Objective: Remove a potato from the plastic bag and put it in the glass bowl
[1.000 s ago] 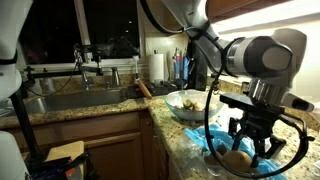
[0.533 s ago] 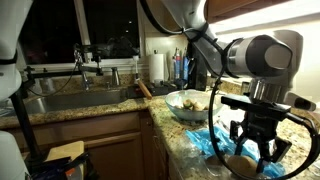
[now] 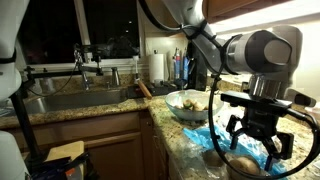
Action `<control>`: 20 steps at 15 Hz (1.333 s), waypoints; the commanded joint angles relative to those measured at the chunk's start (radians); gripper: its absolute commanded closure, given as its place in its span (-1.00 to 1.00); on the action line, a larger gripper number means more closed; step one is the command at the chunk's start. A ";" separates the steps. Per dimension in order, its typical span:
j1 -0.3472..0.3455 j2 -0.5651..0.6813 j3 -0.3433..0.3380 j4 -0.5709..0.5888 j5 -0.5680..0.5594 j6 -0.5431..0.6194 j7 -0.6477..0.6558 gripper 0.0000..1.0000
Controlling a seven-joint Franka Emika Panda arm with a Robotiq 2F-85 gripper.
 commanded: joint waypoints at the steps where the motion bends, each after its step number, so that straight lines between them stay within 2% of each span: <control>1: 0.003 -0.080 -0.005 -0.081 -0.015 -0.008 -0.021 -1.00; 8: -0.004 -0.063 -0.006 -0.094 -0.010 -0.029 -0.034 -1.00; 20: -0.002 -0.064 -0.028 -0.121 -0.059 0.029 -0.021 -1.00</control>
